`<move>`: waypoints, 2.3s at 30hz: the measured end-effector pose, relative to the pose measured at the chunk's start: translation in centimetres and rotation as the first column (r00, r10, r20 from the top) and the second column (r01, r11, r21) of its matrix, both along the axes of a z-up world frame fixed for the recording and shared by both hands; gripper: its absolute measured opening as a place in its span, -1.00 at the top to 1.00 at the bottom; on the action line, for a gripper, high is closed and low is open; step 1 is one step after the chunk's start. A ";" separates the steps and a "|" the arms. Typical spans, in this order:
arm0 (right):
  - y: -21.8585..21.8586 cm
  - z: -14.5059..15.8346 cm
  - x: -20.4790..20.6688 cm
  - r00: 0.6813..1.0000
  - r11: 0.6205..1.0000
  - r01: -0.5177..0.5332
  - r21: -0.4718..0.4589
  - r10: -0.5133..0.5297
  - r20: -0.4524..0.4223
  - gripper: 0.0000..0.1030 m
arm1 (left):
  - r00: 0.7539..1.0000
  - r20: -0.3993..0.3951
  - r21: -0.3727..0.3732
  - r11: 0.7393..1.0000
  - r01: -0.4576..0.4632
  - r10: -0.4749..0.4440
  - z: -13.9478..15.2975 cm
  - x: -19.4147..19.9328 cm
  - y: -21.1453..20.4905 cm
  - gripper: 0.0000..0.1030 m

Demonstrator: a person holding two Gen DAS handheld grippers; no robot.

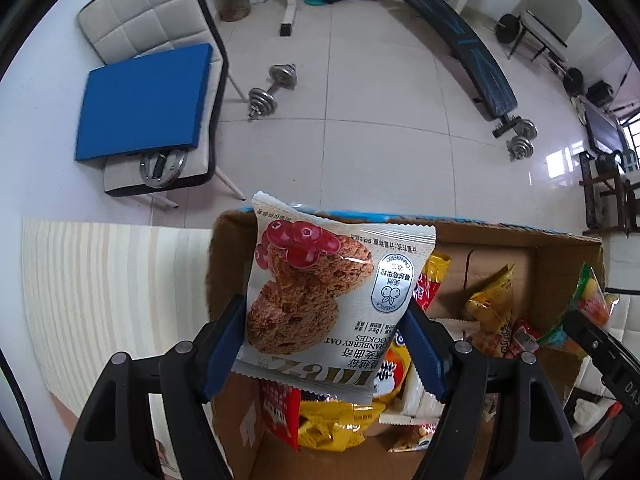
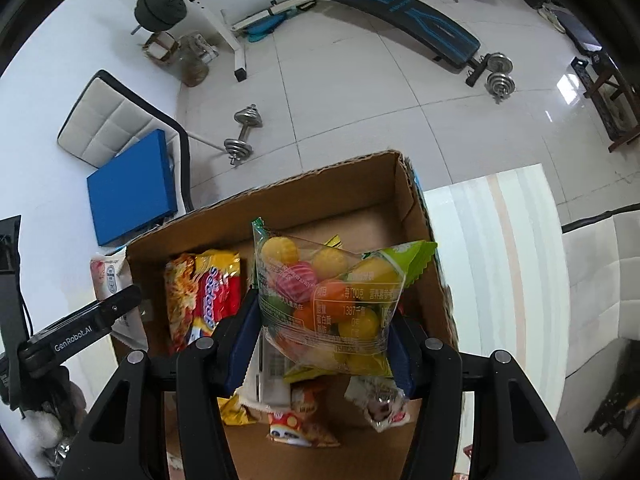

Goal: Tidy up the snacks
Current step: 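Carry the cookie packet and candy bag into the box and open both tools, then withdraw both tools from the box toward the orange and dark red packets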

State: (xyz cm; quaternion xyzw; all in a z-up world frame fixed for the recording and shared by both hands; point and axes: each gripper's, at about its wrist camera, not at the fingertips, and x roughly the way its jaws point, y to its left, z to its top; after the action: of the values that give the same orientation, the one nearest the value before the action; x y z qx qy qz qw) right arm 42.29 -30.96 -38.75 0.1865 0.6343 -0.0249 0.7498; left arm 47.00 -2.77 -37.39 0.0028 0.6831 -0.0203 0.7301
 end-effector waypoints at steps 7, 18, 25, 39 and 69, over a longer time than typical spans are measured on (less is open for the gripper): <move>-0.4 -1.3 1.1 0.999 0.999 0.015 -0.041 -0.017 -0.052 -0.73 | 0.997 -0.067 -0.026 0.999 -0.047 0.045 -1.5 1.0 0.1 -0.46; 1.3 -0.7 -0.4 0.993 0.994 -0.090 -0.062 0.084 -0.086 -0.80 | 0.997 -0.069 -0.079 0.996 -0.032 0.027 -0.8 -0.3 -0.5 -0.86; 1.8 -0.3 -2.1 0.990 0.992 -0.113 -0.059 0.107 -0.092 -0.80 | 0.998 -0.053 -0.071 0.997 -0.040 0.036 0.1 -2.5 0.0 -0.86; 2.6 3.1 -10.4 0.985 0.974 -0.171 -0.152 0.174 0.012 -0.80 | 0.990 0.139 -0.065 0.998 -0.008 0.017 5.6 -12.0 0.1 -0.86; 2.1 13.9 -30.3 0.947 0.983 -0.146 -0.107 0.170 0.272 -0.80 | 0.906 0.424 -0.014 1.000 0.011 -0.005 15.7 -31.1 -1.8 -0.86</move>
State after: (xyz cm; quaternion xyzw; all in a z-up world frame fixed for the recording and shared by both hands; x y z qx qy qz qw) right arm 11.97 -28.85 -24.81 0.1044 0.5329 0.0348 0.8390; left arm 15.94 -4.56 -21.72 0.0042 0.5082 -0.0275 0.8608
